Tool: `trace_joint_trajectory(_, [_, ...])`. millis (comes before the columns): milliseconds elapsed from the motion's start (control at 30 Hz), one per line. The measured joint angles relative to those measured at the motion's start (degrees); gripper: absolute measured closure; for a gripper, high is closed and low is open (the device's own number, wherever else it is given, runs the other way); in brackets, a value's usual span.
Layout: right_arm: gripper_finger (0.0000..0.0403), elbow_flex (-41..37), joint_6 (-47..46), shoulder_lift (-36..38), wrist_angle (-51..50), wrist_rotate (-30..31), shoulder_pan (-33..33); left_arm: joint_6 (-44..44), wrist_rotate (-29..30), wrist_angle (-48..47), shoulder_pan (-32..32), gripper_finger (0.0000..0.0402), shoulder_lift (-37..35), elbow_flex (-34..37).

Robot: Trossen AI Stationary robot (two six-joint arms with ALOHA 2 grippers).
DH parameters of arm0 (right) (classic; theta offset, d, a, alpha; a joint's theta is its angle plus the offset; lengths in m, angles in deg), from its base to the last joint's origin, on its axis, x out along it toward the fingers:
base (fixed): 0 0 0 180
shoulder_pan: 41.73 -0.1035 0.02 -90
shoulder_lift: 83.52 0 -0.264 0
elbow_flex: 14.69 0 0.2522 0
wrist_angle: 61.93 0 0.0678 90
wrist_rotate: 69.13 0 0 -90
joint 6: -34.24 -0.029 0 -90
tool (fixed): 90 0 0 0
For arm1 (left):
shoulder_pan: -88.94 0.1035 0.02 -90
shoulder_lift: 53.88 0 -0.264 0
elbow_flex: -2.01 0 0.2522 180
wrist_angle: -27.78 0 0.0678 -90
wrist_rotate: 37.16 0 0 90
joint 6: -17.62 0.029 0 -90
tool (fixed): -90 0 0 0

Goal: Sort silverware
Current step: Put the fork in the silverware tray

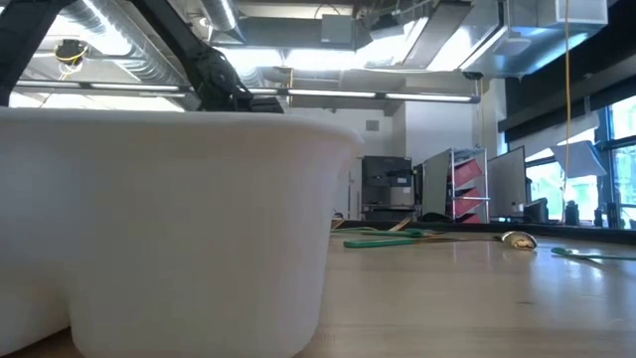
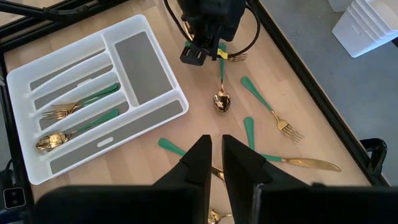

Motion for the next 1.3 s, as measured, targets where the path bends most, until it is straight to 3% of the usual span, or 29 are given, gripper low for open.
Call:
trace_joint_trajectory(467, [0.0363,0.0,0.02,-0.02,-0.02,-0.02,0.0,2.73,-3.64,-3.38,0.13,0.0399,-9.5,0.32])
trace_joint_trajectory(833, [0.0363,0.0,0.0,-0.02,-0.02,-0.03,-0.02,11.02,-14.37,-7.76,-1.3,0.0399,-23.52,0.13])
trace_joint_trajectory(1100, [0.0363,0.0,-0.09,-0.02,-0.02,-0.04,-0.02,18.76,-23.02,-11.54,-9.75,0.0398,-32.41,0.09])
trace_joint_trajectory(1300, [0.0363,0.0,-0.2,-0.02,0.01,-0.04,-0.02,29.98,-24.04,-13.03,-21.52,0.0397,-35.95,0.02])
